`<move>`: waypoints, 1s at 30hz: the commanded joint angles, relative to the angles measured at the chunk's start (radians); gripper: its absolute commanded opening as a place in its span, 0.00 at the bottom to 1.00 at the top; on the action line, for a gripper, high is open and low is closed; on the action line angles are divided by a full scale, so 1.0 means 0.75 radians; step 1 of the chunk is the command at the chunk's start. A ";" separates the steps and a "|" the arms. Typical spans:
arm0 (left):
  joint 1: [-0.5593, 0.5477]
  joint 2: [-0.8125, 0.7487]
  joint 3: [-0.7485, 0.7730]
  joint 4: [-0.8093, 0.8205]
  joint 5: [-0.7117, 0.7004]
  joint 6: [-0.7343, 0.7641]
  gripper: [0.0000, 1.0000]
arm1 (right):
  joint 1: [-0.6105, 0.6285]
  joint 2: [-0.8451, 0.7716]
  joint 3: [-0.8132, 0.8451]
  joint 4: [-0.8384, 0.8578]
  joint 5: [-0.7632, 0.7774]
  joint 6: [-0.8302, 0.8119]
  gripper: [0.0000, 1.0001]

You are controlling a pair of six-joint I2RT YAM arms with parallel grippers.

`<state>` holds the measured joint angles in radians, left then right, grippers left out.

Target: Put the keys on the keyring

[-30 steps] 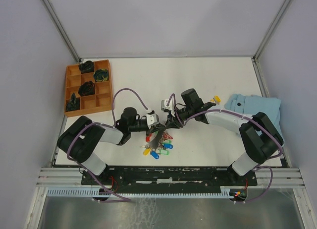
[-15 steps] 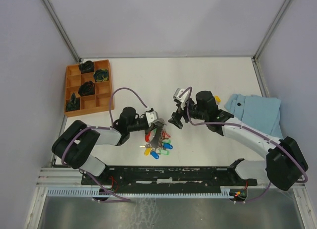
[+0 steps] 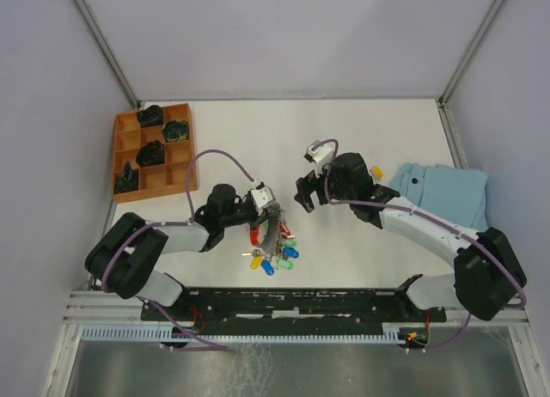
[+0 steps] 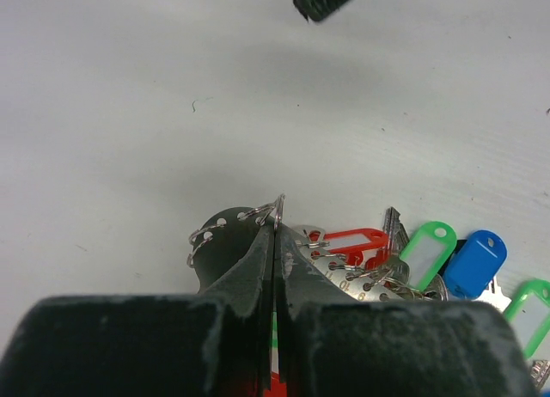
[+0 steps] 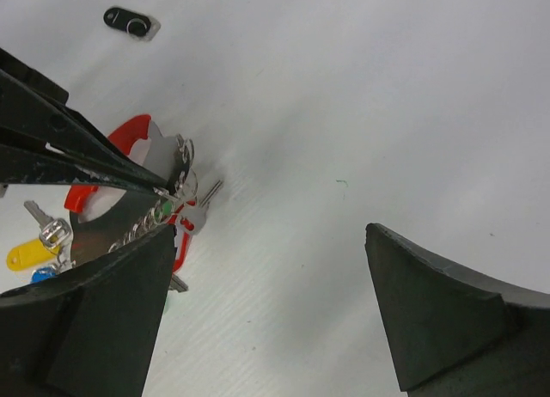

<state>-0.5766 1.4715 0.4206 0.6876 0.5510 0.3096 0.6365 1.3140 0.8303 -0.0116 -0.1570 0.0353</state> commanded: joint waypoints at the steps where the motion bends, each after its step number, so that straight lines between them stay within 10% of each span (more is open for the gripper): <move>1: -0.005 -0.047 0.050 0.018 -0.020 -0.039 0.03 | -0.002 0.068 -0.086 0.155 -0.080 -0.052 0.98; 16: -0.005 -0.055 0.072 -0.019 0.040 -0.053 0.03 | 0.000 0.367 -0.227 0.684 -0.292 -0.052 0.89; 30: -0.004 -0.033 0.103 -0.077 0.137 -0.050 0.03 | -0.015 0.483 -0.162 0.782 -0.081 0.041 0.85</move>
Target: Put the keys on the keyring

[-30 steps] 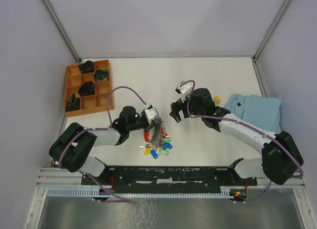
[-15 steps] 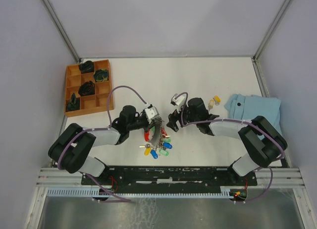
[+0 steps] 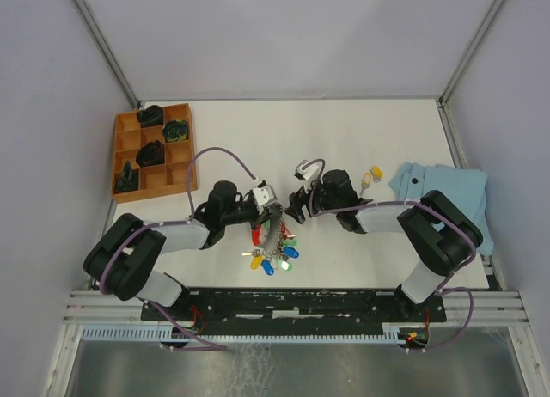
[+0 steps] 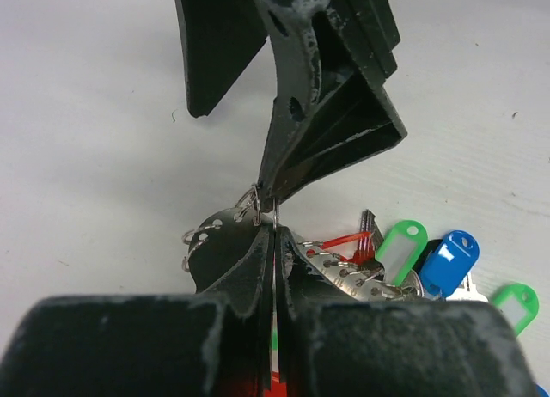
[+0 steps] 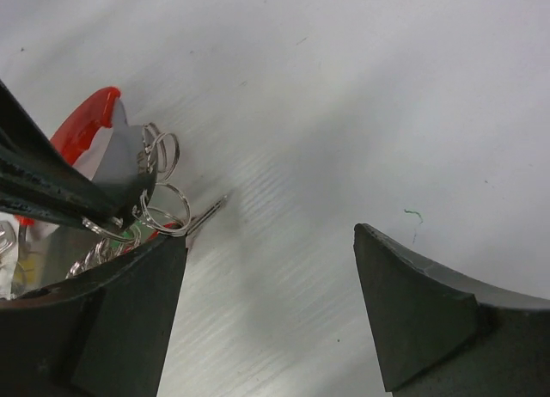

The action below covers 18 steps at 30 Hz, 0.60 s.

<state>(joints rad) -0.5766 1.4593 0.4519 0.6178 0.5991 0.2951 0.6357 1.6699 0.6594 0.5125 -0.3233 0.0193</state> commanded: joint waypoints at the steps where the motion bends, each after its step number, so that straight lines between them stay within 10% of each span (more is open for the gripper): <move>1: -0.004 -0.018 0.061 0.015 0.071 -0.030 0.03 | -0.018 0.005 0.075 0.063 0.180 0.079 0.85; 9: -0.006 -0.021 0.092 -0.050 0.006 -0.043 0.03 | -0.027 -0.184 0.041 -0.162 0.197 0.031 0.82; 18: -0.004 -0.027 0.125 -0.112 0.000 -0.056 0.03 | -0.016 -0.283 0.074 -0.326 -0.228 -0.139 0.64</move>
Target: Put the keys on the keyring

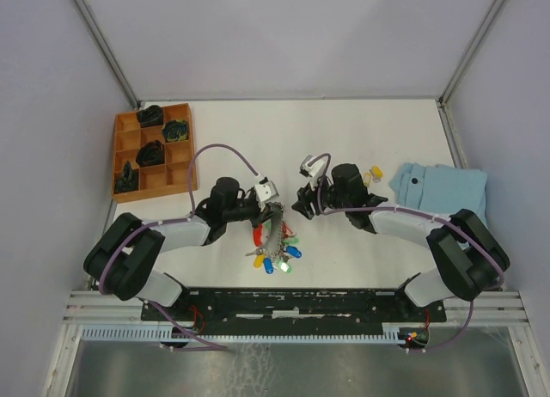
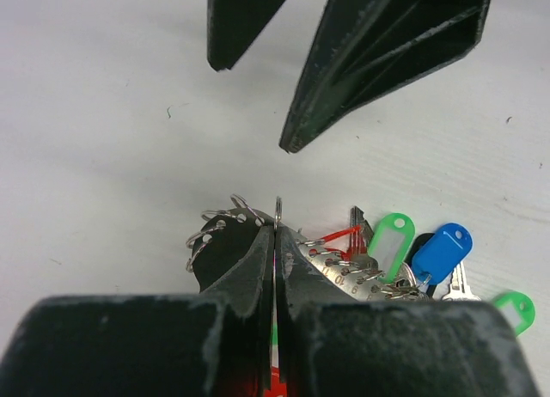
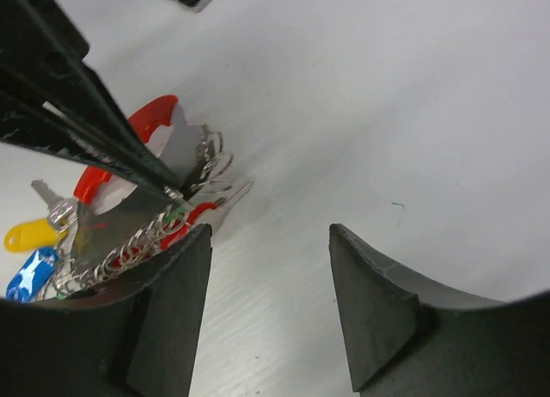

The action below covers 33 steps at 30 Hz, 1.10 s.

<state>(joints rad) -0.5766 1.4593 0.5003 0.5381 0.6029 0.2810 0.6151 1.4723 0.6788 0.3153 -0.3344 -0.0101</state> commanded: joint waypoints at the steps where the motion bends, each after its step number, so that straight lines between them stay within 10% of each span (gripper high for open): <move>1: -0.005 -0.026 0.062 -0.009 -0.008 -0.038 0.03 | 0.015 -0.012 0.059 -0.069 -0.241 -0.115 0.63; 33: -0.004 0.040 0.148 -0.071 0.000 -0.179 0.03 | 0.155 0.136 -0.057 0.392 0.059 -0.129 0.33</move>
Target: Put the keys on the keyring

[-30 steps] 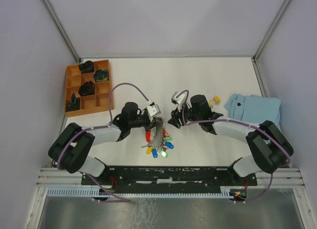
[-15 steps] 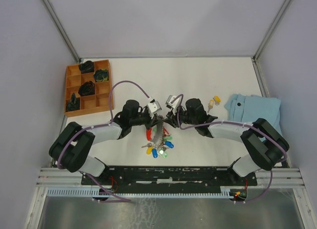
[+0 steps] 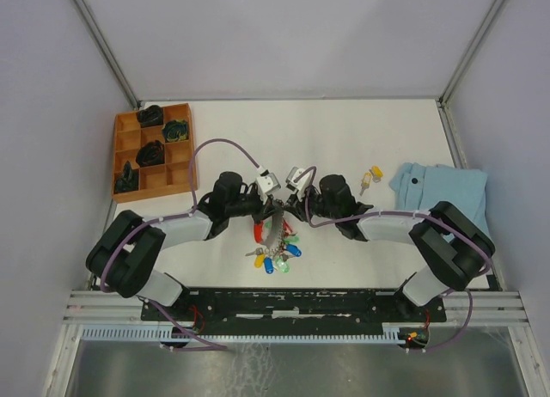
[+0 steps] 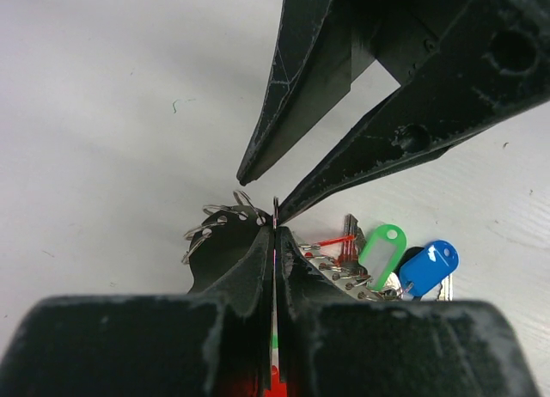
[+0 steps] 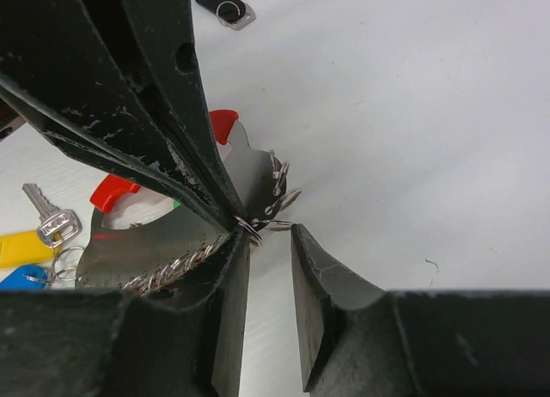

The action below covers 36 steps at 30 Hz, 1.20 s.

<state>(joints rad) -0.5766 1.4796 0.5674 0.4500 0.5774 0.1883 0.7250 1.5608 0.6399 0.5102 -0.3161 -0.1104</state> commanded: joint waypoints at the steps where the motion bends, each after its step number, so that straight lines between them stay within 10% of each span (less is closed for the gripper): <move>1: -0.004 0.016 0.060 0.048 0.037 -0.058 0.03 | 0.012 0.022 -0.005 0.142 0.038 0.008 0.33; 29: 0.023 0.030 0.053 0.103 0.056 -0.168 0.03 | 0.056 0.119 -0.128 0.612 0.187 0.216 0.01; 36: 0.111 -0.003 -0.105 0.427 0.137 -0.281 0.21 | 0.056 0.154 -0.163 0.773 0.182 0.315 0.01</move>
<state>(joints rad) -0.5217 1.5116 0.5438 0.5610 0.5915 0.0746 0.7639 1.6619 0.5213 0.9161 -0.1955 0.0551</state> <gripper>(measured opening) 0.147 0.015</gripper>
